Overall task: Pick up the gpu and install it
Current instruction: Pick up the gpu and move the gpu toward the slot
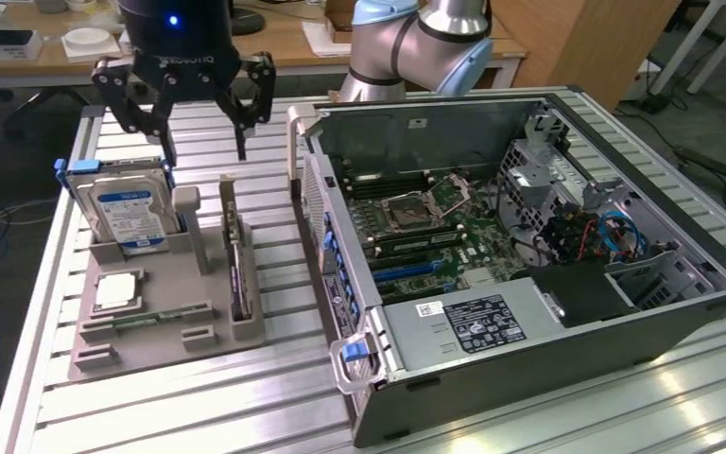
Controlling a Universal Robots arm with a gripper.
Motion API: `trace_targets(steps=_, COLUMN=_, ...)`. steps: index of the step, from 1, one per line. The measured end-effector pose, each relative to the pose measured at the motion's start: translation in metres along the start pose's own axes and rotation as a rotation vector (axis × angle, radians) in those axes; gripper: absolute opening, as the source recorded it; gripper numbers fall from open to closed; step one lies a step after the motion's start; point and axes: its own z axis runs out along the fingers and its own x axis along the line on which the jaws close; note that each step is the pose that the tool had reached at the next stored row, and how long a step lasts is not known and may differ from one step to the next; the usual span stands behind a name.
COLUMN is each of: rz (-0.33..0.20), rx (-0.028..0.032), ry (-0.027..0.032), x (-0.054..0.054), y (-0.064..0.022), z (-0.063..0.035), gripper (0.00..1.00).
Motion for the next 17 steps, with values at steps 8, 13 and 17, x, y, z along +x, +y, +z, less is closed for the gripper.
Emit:
trace_targets(steps=8, rz=0.000, rx=0.0000, ry=0.0003, x=0.000, y=-0.0026, z=0.0144, gripper=0.71)
trace_targets(steps=13, rz=-0.026, rx=-0.0001, ry=0.0072, x=0.000, y=-0.0049, z=0.0234, gripper=0.71)
trace_targets(steps=17, rz=-0.034, rx=-0.0002, ry=0.0082, x=0.000, y=-0.0064, z=0.0305, gripper=0.71)
